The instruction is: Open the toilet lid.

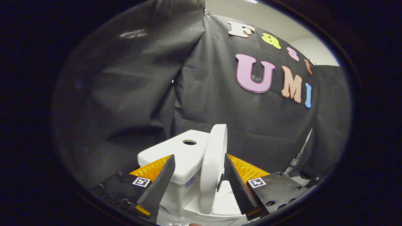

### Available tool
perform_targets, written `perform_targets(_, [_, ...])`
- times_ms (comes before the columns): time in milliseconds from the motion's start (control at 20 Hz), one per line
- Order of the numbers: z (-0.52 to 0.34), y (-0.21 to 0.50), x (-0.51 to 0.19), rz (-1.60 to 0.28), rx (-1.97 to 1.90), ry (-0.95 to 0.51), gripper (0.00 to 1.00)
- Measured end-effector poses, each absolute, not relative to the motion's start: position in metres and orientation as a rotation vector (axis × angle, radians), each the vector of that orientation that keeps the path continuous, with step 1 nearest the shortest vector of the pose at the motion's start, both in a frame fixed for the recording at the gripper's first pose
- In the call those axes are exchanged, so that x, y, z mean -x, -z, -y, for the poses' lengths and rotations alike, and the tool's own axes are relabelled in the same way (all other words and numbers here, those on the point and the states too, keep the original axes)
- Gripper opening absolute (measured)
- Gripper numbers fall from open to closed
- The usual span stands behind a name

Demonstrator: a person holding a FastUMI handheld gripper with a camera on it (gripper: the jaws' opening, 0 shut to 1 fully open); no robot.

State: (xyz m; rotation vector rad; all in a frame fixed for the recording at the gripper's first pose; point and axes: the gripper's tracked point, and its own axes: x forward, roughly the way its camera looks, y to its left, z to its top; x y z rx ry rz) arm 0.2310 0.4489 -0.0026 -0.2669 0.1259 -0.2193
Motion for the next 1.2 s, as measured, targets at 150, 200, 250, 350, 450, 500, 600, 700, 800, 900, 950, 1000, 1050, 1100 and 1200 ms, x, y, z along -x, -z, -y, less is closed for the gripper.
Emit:
perform_targets(150, [-0.450,-0.015,-0.209,-0.087,0.240,0.182,0.97])
perform_targets(200, [-0.450,-0.014,-0.206,-0.090,0.225,0.157,0.97])
perform_targets(250, [-0.444,-0.015,-0.200,-0.096,0.213,0.153,0.97])
perform_targets(350, [-0.432,-0.020,-0.186,-0.104,0.195,0.160,0.97])
perform_targets(450, [-0.440,-0.023,-0.179,-0.096,0.152,0.083,0.97])
perform_targets(500, [-0.445,-0.028,-0.175,-0.071,0.131,0.038,0.97])
perform_targets(600, [-0.438,-0.046,-0.157,-0.010,0.108,0.029,0.97])
perform_targets(700, [-0.422,-0.057,-0.146,0.025,0.101,0.052,0.97])
perform_targets(800, [-0.407,-0.062,-0.134,0.028,0.114,0.078,0.97])
perform_targets(900, [-0.395,-0.070,-0.122,0.027,0.142,0.091,0.98])
perform_targets(950, [-0.392,-0.074,-0.118,0.032,0.146,0.087,0.98])
perform_targets(1000, [-0.388,-0.079,-0.113,0.042,0.148,0.083,0.98])
perform_targets(1050, [-0.384,-0.084,-0.108,0.049,0.152,0.080,0.99])
perform_targets(1100, [-0.382,-0.086,-0.103,0.047,0.157,0.078,0.99])
perform_targets(1200, [-0.374,-0.087,-0.096,0.031,0.175,0.062,0.99])
